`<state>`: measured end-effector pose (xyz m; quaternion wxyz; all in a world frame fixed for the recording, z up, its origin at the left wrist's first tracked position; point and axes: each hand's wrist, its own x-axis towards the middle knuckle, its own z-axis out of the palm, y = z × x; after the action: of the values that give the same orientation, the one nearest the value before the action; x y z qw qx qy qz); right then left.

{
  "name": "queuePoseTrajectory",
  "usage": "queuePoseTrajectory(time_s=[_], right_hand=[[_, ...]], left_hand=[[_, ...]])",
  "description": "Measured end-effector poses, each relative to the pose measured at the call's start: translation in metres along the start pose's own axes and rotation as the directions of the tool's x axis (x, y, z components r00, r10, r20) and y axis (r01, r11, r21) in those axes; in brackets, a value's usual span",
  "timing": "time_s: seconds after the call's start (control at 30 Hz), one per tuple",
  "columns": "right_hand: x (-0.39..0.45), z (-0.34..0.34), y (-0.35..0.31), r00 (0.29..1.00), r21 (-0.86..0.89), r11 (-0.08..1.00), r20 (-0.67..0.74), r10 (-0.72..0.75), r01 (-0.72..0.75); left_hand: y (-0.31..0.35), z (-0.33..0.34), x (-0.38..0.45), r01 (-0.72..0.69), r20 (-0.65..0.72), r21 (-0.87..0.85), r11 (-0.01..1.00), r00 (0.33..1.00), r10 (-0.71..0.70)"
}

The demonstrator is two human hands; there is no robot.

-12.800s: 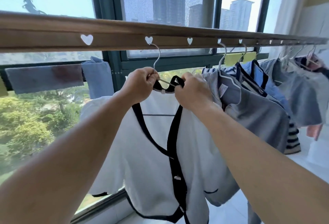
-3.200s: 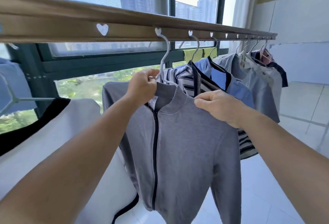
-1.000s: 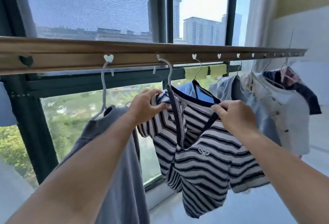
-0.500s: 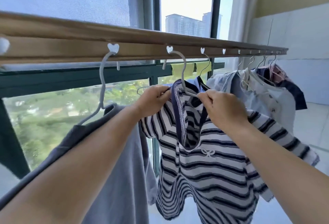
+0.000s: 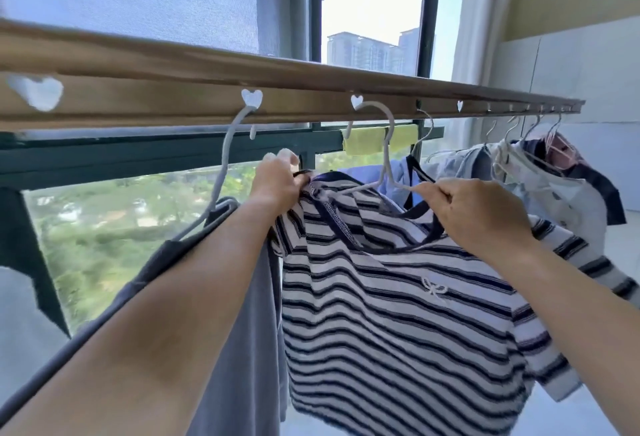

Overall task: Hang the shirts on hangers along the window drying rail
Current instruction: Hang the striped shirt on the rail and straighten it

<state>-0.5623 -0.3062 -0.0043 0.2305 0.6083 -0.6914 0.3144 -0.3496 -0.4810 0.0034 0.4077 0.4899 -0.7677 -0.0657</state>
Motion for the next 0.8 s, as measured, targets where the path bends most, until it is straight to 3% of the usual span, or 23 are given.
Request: queuePoseTrajectory(time_s=[0.1,0.3,0.5,0.63,0.7,0.8], right_hand=[[-0.004,-0.003,-0.002,1.0,-0.022,1.0,-0.003,0.01,-0.01],[-0.008,-0.009,-0.006,1.0,-0.03,0.999,-0.02,0.009,-0.01],[-0.014,-0.015,-0.007,1.0,-0.032,0.999,-0.018,0.019,-0.02],[-0.018,-0.014,-0.012,0.999,-0.002,0.999,-0.014,0.046,-0.047],[-0.02,-0.012,-0.014,0.998,0.004,0.998,-0.017,0.056,-0.056],[-0.02,-0.012,-0.017,0.998,-0.006,0.998,-0.019,0.062,-0.062]], left_hand=[[-0.004,-0.003,-0.006,0.074,0.085,0.015,0.997,0.994,-0.075],[0.003,-0.006,-0.019,-0.04,0.336,-0.014,0.999,0.941,0.043],[-0.003,-0.013,-0.015,0.005,0.071,0.077,0.997,0.997,-0.011],[-0.004,-0.018,-0.015,0.09,-0.093,0.136,0.987,0.993,-0.078],[-0.007,-0.022,-0.016,0.112,-0.021,0.163,0.98,0.994,-0.11],[-0.012,-0.022,-0.025,0.036,0.175,0.212,0.977,0.982,-0.074]])
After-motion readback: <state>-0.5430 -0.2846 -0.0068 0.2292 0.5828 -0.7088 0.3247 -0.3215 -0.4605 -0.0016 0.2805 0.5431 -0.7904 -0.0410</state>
